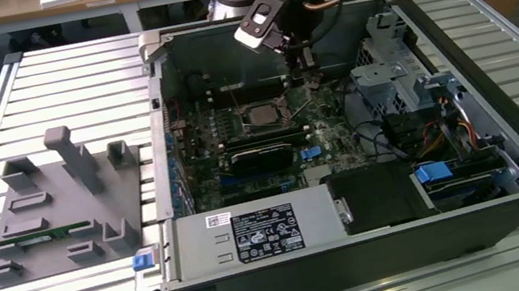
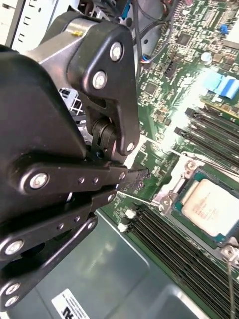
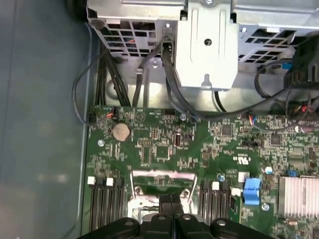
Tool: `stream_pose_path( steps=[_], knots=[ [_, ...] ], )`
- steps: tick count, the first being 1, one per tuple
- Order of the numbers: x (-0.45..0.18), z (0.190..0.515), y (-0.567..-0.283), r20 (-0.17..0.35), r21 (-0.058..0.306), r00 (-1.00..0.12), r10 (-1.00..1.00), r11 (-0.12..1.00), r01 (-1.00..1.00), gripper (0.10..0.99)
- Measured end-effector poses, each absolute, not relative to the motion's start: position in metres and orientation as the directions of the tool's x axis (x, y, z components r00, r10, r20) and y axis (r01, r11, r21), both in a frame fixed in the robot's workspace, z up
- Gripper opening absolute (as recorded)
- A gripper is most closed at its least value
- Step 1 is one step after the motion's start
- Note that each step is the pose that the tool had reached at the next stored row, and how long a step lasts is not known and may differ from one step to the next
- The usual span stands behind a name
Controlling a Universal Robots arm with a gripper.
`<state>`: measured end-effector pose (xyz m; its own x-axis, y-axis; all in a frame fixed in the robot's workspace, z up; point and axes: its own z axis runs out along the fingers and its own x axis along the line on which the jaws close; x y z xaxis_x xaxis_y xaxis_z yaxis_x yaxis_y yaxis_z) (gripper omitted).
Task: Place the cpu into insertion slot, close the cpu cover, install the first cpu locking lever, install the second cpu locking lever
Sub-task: 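Close the cpu cover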
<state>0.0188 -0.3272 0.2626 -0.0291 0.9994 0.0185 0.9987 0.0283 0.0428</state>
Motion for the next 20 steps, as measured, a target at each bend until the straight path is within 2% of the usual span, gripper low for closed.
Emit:
stream_pose_path(
  steps=[20],
  knots=[
    [0.035,0.257,-0.323,0.017,0.041,-0.033,0.999,0.033,0.999,0.106]
  ],
)
